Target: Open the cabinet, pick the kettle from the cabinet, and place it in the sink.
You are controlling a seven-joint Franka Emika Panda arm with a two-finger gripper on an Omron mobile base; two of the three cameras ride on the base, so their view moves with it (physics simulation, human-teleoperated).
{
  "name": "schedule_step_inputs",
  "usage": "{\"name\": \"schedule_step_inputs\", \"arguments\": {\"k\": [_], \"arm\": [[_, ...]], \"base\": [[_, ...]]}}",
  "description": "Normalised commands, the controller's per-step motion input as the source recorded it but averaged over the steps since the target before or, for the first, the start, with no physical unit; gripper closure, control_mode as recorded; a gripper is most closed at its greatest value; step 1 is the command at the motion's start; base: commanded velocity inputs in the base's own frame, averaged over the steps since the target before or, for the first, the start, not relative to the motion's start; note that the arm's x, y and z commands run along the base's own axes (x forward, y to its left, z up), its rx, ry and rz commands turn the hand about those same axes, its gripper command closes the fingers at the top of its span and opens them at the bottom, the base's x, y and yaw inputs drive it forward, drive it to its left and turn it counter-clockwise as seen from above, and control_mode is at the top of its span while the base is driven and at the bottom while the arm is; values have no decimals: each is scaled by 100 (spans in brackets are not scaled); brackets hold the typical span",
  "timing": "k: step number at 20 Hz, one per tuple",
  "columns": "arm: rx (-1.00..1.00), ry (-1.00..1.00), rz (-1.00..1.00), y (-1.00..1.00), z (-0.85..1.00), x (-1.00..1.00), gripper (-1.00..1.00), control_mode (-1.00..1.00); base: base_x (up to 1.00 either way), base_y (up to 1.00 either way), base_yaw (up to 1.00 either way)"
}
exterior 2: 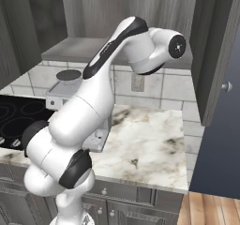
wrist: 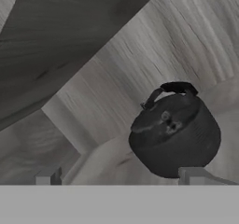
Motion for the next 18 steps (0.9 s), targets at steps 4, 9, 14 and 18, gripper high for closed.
{"name": "schedule_step_inputs", "arguments": {"k": [4, 9, 14, 18], "arm": [[0, 0, 0, -1, 0, 26, -100, -100], [0, 0, 0, -7, 0, 25, -100, -100], [0, 0, 0, -11, 0, 23, -100, -100], [0, 0, 0, -13, 0, 22, -100, -100]], "base": [[0, 0, 0], [0, 0, 0], [0, 0, 0], [0, 0, 0]]}}
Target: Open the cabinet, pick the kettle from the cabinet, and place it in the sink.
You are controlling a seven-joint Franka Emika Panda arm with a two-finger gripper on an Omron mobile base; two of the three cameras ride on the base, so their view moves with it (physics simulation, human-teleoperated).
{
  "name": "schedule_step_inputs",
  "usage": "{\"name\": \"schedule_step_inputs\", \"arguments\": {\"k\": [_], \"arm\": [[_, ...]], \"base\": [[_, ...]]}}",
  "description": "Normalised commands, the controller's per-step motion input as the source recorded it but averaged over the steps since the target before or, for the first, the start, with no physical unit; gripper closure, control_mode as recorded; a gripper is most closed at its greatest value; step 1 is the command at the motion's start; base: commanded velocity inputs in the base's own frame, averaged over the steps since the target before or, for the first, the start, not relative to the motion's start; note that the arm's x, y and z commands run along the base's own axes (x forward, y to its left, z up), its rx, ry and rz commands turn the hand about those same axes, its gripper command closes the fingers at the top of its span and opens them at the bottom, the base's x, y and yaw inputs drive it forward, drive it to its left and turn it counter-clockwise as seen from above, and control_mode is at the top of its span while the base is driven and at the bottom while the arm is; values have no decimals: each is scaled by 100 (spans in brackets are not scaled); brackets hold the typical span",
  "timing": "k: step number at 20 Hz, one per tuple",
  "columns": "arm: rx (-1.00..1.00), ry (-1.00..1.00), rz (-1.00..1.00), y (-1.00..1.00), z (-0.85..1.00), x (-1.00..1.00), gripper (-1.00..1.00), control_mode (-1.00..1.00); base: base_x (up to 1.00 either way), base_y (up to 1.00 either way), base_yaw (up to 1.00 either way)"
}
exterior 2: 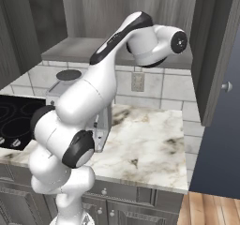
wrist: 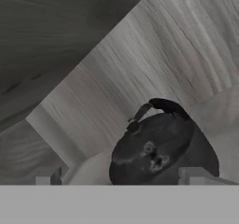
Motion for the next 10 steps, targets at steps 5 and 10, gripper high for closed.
{"name": "schedule_step_inputs", "arguments": {"k": [5, 10], "arm": [[0, 0, 0, -16, 0, 18, -100, -100], [0, 2, 0, -14, -2, 13, -100, -100]], "base": [[0, 0, 0], [0, 0, 0]]}}
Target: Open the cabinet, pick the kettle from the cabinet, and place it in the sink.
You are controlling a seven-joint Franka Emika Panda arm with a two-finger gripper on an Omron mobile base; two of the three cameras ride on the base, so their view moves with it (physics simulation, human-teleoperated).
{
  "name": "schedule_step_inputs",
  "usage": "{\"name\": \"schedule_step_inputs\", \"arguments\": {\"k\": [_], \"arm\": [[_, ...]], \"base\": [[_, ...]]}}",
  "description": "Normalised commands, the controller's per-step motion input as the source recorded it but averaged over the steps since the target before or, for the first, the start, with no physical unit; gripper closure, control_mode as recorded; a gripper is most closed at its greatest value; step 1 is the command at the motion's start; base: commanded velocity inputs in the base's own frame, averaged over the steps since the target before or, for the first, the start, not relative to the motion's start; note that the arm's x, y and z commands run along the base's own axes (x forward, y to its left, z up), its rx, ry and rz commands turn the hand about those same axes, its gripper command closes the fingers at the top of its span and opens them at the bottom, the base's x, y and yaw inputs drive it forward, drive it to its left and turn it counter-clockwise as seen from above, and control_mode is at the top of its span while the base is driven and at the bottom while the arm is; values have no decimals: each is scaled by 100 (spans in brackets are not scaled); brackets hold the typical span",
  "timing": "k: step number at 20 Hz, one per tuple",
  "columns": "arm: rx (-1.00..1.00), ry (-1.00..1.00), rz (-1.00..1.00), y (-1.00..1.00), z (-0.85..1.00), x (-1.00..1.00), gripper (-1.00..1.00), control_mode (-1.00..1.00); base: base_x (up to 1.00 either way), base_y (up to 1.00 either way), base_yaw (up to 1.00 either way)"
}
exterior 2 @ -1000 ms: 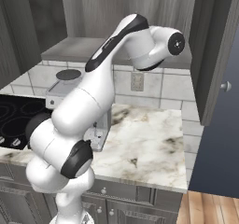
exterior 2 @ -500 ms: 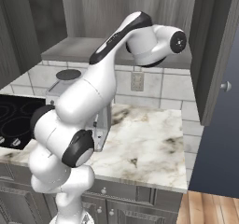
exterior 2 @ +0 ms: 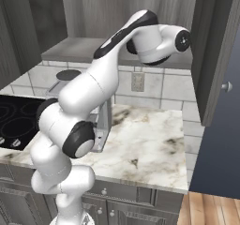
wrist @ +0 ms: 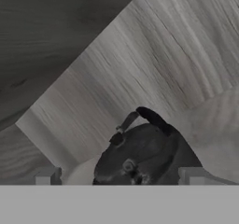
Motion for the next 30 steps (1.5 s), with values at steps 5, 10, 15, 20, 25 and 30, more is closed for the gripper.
{"name": "schedule_step_inputs", "arguments": {"k": [5, 10, 15, 20, 25, 30], "arm": [[0, 6, 0, 0, -8, 4, -100, -100], [0, 2, 0, 5, -3, 12, -100, -100], [0, 0, 0, 7, -6, 14, -100, -100], [0, 1, 0, 5, -13, 11, -100, -100], [0, 0, 0, 2, -4, 18, -100, -100], [0, 0, 0, -1, 0, 23, -100, -100]], "base": [[0, 0, 0], [0, 0, 0], [0, 0, 0], [0, 0, 0], [0, 0, 0], [0, 0, 0]]}}
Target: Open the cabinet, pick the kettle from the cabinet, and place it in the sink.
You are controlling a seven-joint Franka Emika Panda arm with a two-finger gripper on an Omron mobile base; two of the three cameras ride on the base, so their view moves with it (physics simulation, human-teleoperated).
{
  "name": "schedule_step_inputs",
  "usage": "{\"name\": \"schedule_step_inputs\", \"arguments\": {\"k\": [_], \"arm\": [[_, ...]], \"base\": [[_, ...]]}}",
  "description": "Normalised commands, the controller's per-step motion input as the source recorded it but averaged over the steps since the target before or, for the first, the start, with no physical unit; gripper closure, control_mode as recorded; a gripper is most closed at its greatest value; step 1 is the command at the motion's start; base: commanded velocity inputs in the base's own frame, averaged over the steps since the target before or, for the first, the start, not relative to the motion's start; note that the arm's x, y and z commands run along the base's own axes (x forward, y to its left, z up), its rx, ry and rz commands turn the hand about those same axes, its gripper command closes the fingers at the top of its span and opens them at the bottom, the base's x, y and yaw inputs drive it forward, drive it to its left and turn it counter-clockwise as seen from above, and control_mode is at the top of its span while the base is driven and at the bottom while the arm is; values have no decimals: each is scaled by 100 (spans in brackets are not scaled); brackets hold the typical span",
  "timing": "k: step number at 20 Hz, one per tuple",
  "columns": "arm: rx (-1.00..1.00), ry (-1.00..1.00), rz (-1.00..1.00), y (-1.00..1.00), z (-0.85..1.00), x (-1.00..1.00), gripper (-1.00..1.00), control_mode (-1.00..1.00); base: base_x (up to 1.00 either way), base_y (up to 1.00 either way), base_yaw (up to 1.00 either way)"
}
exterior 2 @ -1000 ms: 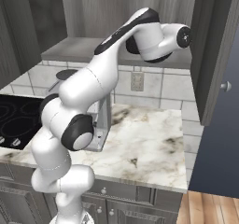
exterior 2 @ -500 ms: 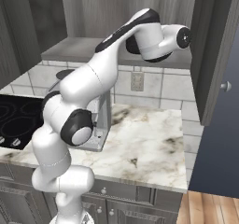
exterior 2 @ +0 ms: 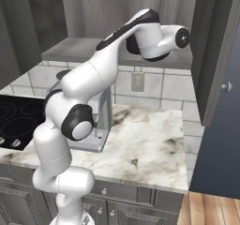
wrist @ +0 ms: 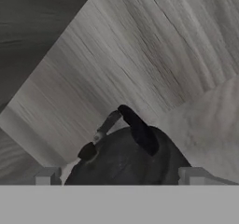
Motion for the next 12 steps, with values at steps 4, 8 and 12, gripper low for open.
{"name": "schedule_step_inputs", "arguments": {"k": [4, 8, 12], "arm": [[0, 0, 0, -9, 1, 19, -100, -100], [0, 0, 0, -9, 0, 18, -100, -100], [0, 0, 0, -11, 1, 15, -100, -100]], "base": [[0, 0, 0], [0, 0, 0], [0, 0, 0]]}}
